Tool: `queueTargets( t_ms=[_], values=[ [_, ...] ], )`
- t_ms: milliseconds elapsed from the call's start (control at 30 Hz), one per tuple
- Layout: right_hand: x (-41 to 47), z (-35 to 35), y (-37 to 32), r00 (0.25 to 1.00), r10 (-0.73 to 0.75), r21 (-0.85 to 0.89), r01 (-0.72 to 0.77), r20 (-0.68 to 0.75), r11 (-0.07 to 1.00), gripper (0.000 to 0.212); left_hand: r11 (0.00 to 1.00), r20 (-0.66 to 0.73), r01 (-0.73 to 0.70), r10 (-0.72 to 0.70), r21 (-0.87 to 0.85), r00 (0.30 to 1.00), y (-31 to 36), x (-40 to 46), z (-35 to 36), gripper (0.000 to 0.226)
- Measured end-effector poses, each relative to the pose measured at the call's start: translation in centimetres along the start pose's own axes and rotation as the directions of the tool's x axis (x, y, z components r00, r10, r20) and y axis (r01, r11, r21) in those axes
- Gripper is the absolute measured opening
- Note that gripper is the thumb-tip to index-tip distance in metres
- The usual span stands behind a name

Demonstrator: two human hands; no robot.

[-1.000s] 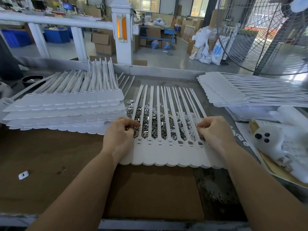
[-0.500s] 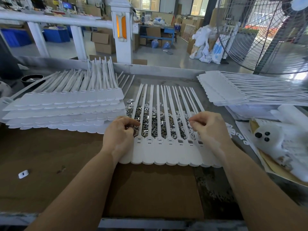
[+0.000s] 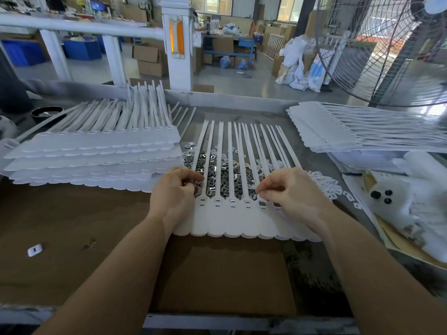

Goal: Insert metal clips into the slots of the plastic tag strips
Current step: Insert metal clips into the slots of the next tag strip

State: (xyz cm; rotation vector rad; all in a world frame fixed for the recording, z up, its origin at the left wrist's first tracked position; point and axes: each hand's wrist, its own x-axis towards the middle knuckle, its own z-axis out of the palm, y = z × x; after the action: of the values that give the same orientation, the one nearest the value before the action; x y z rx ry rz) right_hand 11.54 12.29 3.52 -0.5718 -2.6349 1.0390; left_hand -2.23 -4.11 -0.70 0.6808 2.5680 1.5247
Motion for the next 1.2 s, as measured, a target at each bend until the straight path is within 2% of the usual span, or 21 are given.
queueTargets(
  t_ms=[400,600,933,1067,1200],
  values=[
    [0.4,-0.7,-0.5,0.98,0.137,-0.098,-0.123,0.143,0.988,0.01,1.0,-0.004,0.002,-0.002,0.006,1.0,-0.1,0.0,0.0,0.037],
    [0.7,-0.7,-0.7,0.981,0.161,-0.046,-0.156,0.113,0.987,0.007,1.0,-0.001,-0.007,0.007,0.01,1.0,-0.1,0.1,0.0,0.037],
    [1.9,-1.1,-2.2,0.91,0.37,-0.147,-0.347,0.185,0.926,0.013,1.0,0.002,0.004,-0.004,-0.016,1.0,-0.1,0.0,0.0,0.042],
    [2.0,-1.2,-2.2,0.902,0.388,-0.161,-0.361,0.19,0.919,0.011,1.0,0.001,-0.002,0.002,-0.007,1.0,-0.2,0.0,0.0,0.041],
    [1.5,-1.3,-1.2,0.923,0.35,-0.109,-0.336,0.157,0.936,0.011,1.0,0.002,-0.007,0.007,-0.008,1.0,-0.1,0.0,0.0,0.043]
  ],
)
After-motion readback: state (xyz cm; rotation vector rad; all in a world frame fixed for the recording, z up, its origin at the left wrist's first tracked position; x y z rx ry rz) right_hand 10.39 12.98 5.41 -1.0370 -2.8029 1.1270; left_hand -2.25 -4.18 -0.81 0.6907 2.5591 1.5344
